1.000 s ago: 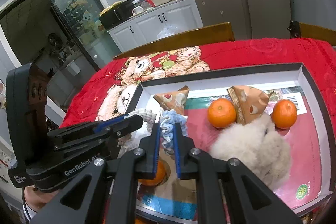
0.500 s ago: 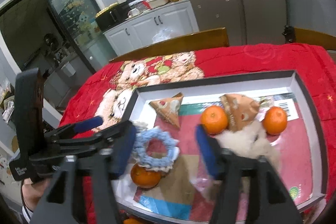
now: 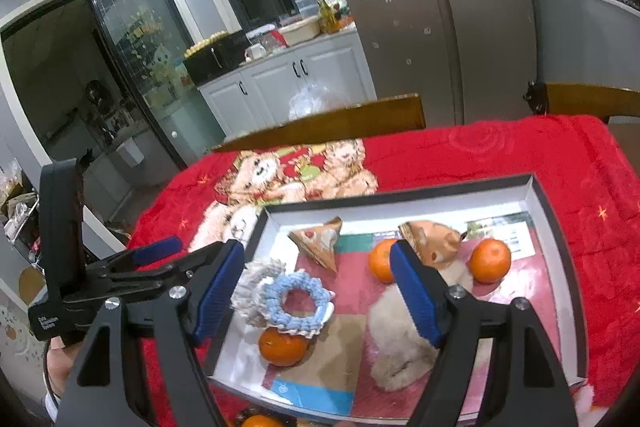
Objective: Organize objects
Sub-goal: 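Lower the lace and scrunchie into the box and open both tools, then raise both open tools away from the box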
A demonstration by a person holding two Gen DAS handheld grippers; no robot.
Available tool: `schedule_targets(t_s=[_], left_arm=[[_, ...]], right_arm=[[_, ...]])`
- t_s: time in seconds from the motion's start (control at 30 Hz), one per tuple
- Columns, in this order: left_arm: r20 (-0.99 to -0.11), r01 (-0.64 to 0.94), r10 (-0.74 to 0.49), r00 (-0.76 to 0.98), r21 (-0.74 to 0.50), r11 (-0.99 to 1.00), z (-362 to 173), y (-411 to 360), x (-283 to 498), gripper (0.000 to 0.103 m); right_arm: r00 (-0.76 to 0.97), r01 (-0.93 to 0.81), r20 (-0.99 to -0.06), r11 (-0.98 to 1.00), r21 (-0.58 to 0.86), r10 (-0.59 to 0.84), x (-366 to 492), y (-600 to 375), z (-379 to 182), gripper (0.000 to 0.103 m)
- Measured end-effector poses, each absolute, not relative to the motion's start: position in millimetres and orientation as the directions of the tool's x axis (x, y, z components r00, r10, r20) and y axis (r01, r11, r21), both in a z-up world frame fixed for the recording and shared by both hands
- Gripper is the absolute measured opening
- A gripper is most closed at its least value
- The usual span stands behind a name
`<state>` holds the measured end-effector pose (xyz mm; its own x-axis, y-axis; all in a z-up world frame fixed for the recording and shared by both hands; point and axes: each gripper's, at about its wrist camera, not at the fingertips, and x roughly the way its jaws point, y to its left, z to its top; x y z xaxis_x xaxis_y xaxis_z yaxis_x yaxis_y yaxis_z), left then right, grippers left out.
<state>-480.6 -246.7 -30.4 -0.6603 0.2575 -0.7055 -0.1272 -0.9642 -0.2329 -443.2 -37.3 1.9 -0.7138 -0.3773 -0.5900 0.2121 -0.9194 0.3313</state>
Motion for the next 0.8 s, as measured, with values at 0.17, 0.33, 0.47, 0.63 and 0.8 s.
schedule_targets(t_s=[0.17,0.33,0.47,0.63,0.8], left_arm=[[-0.638,-0.192,0.302,-0.709,-0.237,-0.952,8,-233,-449,0.103],[-0.596,-0.229,0.336,-0.729,-0.249,-0.941,28,-227,-404,0.103],[-0.585,-0.240,0.329,-0.742,-0.226,-0.944,46,-222,-373,0.103],[-0.532,-0.258,0.328,-0.780,-0.205,-0.944,73,-220,-330,0.103],[-0.485,-0.287,0.331,-0.810,-0.165,-0.944,93,-212,-291,0.103]], right_arm=[[-0.774,0.215,-0.521,-0.924,0.318,-0.359,-411,-28,39,0.076],[-0.809,0.246,-0.452,-0.915,0.320,-0.376,-360,-14,69,0.076],[-0.842,0.214,-0.435,-0.937,0.276,-0.320,-325,-1,87,0.076],[-0.868,0.221,-0.380,-0.934,0.282,-0.320,-283,15,105,0.076],[-0.879,0.230,-0.356,-0.935,0.269,-0.318,-252,17,116,0.076]])
